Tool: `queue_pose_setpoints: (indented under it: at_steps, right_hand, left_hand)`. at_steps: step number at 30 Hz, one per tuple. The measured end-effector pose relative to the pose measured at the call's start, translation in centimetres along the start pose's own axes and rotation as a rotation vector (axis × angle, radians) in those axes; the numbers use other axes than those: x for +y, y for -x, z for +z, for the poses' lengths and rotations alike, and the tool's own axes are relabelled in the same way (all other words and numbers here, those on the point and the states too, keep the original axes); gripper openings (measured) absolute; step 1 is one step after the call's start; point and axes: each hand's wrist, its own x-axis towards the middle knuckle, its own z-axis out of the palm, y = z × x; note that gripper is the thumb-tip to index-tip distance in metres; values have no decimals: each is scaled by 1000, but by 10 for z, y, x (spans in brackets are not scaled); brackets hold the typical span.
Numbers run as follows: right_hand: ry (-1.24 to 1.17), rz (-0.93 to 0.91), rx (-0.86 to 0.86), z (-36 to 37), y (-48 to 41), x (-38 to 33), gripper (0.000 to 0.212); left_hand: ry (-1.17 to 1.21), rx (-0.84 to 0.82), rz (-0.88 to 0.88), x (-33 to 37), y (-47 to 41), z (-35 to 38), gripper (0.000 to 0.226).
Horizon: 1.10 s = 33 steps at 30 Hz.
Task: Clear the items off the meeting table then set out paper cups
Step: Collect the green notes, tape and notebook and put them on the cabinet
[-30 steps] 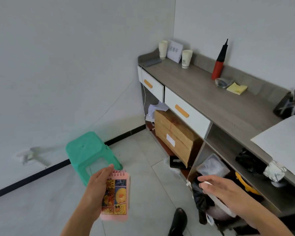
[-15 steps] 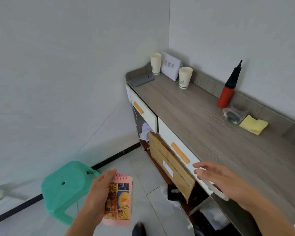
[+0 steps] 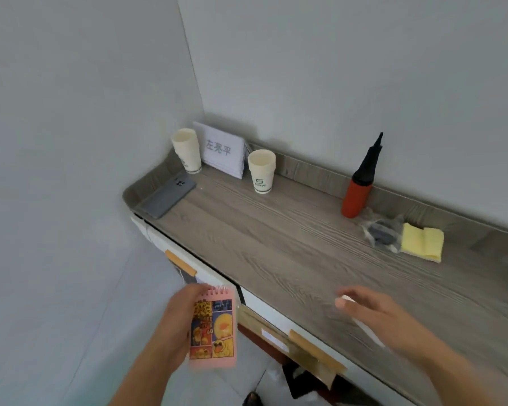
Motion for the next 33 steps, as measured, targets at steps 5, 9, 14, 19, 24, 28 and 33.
queue_pose_setpoints:
  at_steps: [5,9,14,19,24,28,33]
  right_hand:
    - [8,4,156,-3,-23,4,46]
    - [136,32,291,-24,-48,20,37]
    - [579,-23,490,-36,-88,25,57]
    - [904,-82,580,-35,-121,30,57]
    - [947,-120,612,-29,-112,47,53]
    - [943,-68,666,-22,-105,49,54]
    - [832,19,744,-8,-101,40,60]
  left_hand:
    - [-126,-209,9,36,-53,42,16]
    - [-203,-311,-46,43,-75,76,17]
    - [-244,-339,-88,48,-86,102,20]
    - [-265,-321,-80,52,-104,116,18]
    - [-307,-401,-75,60,-128,130,22]
    - [-386,-481,-25,81,-158,148,21]
    - [-444,-547,13,105,-190,163,22]
